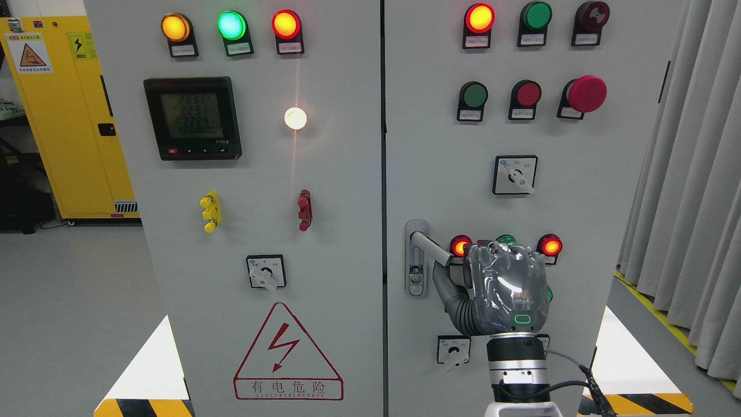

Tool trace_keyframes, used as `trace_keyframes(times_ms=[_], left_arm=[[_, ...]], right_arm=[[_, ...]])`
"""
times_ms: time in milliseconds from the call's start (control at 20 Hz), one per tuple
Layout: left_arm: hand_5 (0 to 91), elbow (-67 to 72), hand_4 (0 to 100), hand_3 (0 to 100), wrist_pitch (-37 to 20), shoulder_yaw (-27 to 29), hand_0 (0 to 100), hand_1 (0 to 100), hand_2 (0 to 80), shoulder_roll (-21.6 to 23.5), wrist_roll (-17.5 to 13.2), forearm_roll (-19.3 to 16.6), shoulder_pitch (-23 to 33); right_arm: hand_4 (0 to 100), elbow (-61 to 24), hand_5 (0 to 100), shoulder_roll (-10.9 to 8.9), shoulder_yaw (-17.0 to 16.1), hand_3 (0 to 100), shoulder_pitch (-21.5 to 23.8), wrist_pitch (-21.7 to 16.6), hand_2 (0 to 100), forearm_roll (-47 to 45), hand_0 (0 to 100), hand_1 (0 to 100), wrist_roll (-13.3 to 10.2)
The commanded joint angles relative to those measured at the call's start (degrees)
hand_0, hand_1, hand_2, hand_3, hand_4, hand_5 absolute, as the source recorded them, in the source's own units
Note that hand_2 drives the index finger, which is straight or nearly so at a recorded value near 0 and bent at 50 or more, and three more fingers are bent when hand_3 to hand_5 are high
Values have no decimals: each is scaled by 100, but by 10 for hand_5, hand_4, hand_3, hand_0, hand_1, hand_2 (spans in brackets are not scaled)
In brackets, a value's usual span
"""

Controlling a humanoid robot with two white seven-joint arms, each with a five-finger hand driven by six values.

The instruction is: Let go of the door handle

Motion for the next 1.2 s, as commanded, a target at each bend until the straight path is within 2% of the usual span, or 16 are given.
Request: trace_keyframes(times_ms=[0, 802, 1152], left_arm=[[0, -70, 0, 0, 3, 0, 120, 556, 0, 0, -2, 3, 0], [0, -70, 0, 0, 3, 0, 120, 556, 0, 0, -2, 3, 0], [0, -70, 0, 0, 3, 0, 120, 556, 0, 0, -2, 3, 0]], right_arm=[[1000, -23, 991, -73, -5, 1000, 14, 1, 964, -5, 619, 381, -4], [1000, -32, 990, -73, 4, 1000, 49, -60, 964, -5, 666, 390, 5], [1000, -40, 989, -73, 4, 1000, 22, -86, 964, -5, 658, 399, 5]])
